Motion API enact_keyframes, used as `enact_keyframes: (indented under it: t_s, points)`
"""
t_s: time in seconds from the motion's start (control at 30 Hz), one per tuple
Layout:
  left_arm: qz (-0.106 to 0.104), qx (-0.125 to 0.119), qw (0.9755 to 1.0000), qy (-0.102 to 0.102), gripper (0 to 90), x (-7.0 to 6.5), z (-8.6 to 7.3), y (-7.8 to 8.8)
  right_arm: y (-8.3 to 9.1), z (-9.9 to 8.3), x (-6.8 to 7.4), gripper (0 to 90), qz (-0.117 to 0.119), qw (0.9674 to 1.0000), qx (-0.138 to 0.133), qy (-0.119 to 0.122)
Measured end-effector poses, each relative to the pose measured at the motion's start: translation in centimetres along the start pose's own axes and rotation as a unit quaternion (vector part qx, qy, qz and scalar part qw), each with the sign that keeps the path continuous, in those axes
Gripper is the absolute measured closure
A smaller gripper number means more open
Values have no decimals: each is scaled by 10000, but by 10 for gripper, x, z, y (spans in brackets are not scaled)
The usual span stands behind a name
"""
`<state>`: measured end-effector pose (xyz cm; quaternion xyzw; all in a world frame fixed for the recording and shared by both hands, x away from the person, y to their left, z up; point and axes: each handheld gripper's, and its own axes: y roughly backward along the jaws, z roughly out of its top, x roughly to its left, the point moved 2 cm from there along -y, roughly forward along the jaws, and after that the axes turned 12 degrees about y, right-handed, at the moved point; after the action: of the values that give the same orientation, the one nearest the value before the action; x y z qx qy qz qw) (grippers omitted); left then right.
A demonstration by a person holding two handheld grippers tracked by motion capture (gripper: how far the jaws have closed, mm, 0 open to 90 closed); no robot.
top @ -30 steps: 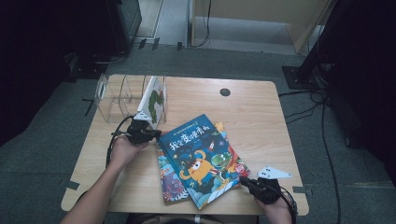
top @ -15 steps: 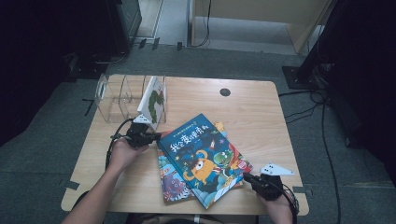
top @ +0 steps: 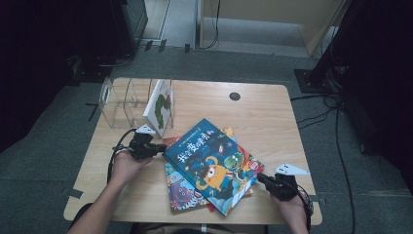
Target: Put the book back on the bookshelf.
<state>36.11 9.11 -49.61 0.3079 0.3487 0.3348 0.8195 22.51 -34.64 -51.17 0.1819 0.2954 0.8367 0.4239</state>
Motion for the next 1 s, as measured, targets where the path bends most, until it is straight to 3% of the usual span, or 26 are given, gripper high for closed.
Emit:
enact_keyframes:
  t_s: [0.3,0.6,0.83,0.93,1.0]
  points:
    - [-23,74,10000,15,900,-9,-17,9,-8,8,-16,900,-23,10000,16,-59]
    - [-119,94,9999,49,900,-19,-35,17,-19,19,-32,900,-58,10000,-7,31]
    - [-39,134,9999,44,900,-25,-42,22,-27,25,-39,900,-6,9999,-38,95]
    - [-11,157,9998,85,879,-24,-45,24,-31,29,-40,900,-19,9999,-33,153]
    - [4,176,9998,88,798,-22,-46,26,-35,33,-42,900,59,9997,-33,250]
